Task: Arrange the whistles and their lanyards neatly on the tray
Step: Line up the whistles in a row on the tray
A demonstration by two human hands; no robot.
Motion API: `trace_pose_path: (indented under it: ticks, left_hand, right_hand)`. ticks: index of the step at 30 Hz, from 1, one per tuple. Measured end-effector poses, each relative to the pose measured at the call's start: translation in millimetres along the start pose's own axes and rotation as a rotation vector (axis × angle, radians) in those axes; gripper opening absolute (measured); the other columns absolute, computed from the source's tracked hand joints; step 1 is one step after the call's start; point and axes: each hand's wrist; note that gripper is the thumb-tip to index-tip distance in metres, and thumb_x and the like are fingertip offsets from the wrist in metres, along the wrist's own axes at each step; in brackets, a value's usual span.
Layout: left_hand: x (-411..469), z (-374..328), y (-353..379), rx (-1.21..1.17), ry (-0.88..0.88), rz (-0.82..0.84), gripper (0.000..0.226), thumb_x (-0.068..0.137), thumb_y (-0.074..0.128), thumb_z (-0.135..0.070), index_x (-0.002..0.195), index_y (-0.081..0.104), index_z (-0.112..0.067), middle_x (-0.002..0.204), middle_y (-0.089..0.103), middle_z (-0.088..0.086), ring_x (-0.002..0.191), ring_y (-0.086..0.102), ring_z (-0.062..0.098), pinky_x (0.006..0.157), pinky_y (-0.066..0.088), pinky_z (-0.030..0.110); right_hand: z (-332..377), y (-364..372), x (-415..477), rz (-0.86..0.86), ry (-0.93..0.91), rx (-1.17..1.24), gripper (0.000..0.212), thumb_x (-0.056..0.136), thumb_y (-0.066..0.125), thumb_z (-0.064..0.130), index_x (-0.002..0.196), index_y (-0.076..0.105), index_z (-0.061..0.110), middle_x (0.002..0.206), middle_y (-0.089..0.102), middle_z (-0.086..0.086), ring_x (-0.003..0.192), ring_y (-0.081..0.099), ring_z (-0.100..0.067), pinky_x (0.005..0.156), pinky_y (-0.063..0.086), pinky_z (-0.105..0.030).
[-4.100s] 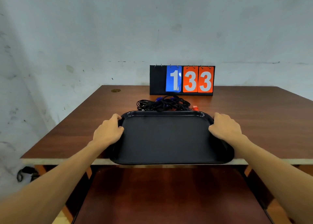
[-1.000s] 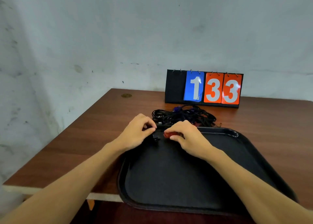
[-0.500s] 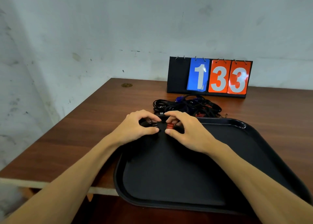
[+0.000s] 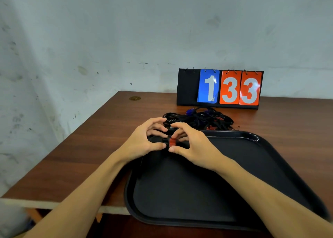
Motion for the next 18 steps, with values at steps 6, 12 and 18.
trace_pose_path:
  ticks: [6, 12, 18]
  left_hand:
    - [-3, -5, -3, -0.115, -0.029, -0.075, 0.049, 0.079, 0.070, -0.009, 0.125, 0.056, -0.019, 0.111, 0.066, 0.007, 0.103, 0.066, 0.014, 0.091, 0.050, 0.025]
    - [-1, -16, -3, -0.143, -0.197, -0.204, 0.023, 0.085, 0.059, -0.007, 0.099, 0.072, -0.018, 0.102, 0.072, -0.002, 0.094, 0.066, 0.003, 0.075, 0.045, 0.012]
    - [24, -30, -13, 0.271, -0.184, -0.141, 0.013, 0.088, 0.062, -0.015, 0.094, 0.071, -0.021, 0.096, 0.069, -0.009, 0.087, 0.062, 0.001, 0.077, 0.043, 0.016]
  right_hand:
    - [4, -4, -2, -0.035, 0.066, 0.066, 0.060, 0.082, 0.072, 0.033, 0.135, 0.045, 0.027, 0.111, 0.060, 0.011, 0.106, 0.057, -0.002, 0.093, 0.047, -0.017]
    - [4, -38, 4, -0.258, 0.218, 0.000, 0.017, 0.088, 0.063, 0.014, 0.103, 0.067, 0.021, 0.095, 0.064, 0.010, 0.086, 0.059, 0.001, 0.074, 0.045, -0.010]
    - [-15, -99, 9, -0.142, 0.383, -0.088, 0.010, 0.089, 0.061, 0.013, 0.092, 0.069, 0.018, 0.088, 0.068, 0.003, 0.079, 0.065, -0.010, 0.068, 0.048, -0.015]
Point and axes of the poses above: each hand's wrist, its own x-axis towards the middle knuckle, its own y-axis out of the palm, z = x × y
